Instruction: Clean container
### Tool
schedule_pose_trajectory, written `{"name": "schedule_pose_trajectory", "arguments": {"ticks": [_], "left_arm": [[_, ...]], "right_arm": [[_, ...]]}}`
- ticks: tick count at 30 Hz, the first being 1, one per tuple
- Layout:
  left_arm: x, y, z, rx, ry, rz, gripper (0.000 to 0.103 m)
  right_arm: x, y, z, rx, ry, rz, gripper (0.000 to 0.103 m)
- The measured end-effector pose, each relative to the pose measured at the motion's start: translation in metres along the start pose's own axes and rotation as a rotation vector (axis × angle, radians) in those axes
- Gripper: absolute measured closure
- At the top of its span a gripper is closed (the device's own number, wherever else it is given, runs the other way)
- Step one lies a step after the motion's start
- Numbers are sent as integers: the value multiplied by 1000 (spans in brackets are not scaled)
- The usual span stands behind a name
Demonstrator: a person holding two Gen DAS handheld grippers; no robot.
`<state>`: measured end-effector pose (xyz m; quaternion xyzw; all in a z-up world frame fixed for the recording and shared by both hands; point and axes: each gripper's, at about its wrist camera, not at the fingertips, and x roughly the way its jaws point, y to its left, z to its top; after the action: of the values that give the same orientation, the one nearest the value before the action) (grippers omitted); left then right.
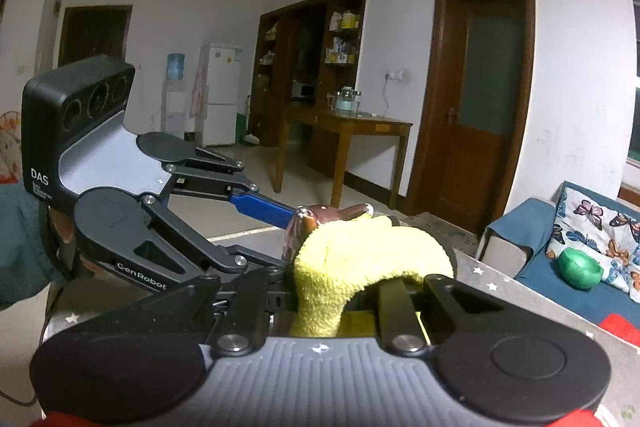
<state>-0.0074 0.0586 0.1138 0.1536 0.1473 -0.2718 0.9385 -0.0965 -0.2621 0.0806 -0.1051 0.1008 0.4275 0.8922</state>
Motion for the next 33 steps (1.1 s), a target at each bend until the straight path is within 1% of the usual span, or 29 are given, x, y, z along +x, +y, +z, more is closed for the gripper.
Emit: {"name": "schedule_pose_trajectory", "arguments": {"ticks": [5, 9, 13, 17, 21, 22, 23, 24, 26, 27, 31, 33], "left_arm": [[1, 1, 1, -5, 0, 0, 50], [-1, 0, -1, -3, -1, 3, 50], [-1, 2, -1, -16, 3, 9, 49], [-1, 1, 0, -69, 4, 39, 48], [-3, -8, 1, -131, 2, 104, 47], [-3, -11, 2, -149, 4, 123, 45], [-3, -15, 2, -170, 7, 150, 39], [-2, -20, 3, -192, 9, 176, 36], [0, -31, 5, -240, 0, 231, 25], [1, -36, 6, -255, -7, 262, 23], [14, -56, 10, -278, -5, 358, 23], [22, -56, 12, -315, 8, 390, 24]], "right_arm": [[-8, -10, -3, 44, -5, -5, 89], [-3, -9, -13, 27, 41, -2, 89], [13, 4, -27, -34, 98, 1, 89], [29, 17, -44, -81, 165, -2, 89], [45, 26, -60, -102, 228, -10, 89], [48, 27, -62, -106, 238, -13, 89], [48, 28, -64, -105, 243, -15, 89], [49, 29, -65, -103, 247, -17, 89], [48, 32, -68, -97, 247, -20, 89], [47, 32, -68, -95, 247, -23, 89], [45, 31, -70, -88, 246, -33, 89], [44, 30, -71, -84, 245, -39, 89]]}}
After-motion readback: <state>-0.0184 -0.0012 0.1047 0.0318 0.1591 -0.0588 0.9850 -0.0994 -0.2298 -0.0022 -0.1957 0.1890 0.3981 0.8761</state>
